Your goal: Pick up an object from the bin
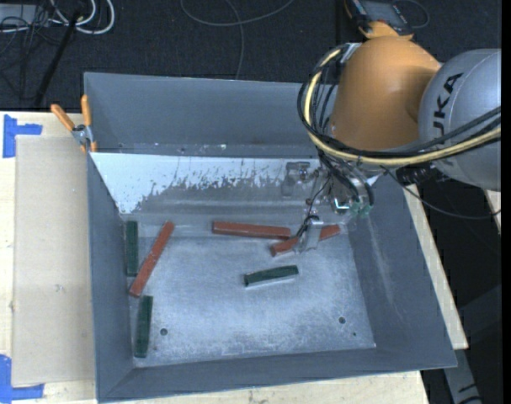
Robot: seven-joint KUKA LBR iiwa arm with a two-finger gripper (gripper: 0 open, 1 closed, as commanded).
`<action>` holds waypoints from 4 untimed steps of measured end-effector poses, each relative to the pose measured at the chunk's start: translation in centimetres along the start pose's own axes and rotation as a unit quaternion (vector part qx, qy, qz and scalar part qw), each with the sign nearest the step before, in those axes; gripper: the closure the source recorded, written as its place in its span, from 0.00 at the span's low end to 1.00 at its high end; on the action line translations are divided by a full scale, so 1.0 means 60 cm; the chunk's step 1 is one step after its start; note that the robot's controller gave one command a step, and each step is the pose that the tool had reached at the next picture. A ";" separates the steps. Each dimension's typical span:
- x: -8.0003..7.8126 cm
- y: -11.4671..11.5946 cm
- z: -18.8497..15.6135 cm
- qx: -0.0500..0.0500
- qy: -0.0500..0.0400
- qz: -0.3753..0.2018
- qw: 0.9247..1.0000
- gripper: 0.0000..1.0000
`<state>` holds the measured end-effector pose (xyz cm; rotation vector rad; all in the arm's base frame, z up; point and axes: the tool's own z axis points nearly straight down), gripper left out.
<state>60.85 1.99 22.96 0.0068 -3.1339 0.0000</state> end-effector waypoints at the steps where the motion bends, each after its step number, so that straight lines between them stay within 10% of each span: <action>1: 0.003 -0.070 0.267 0.000 -0.008 -0.171 0.985 0.00; 2: 0.061 -0.010 0.268 0.000 -0.002 -0.360 0.933 0.00; 3: 0.060 -0.012 0.267 0.001 -0.003 -0.358 0.934 1.00; 4: 0.051 0.025 -0.119 0.003 -0.008 -0.457 0.889 1.00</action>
Offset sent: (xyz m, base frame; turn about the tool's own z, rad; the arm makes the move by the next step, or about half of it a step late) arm -0.0046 -0.0428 -0.1596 -0.3448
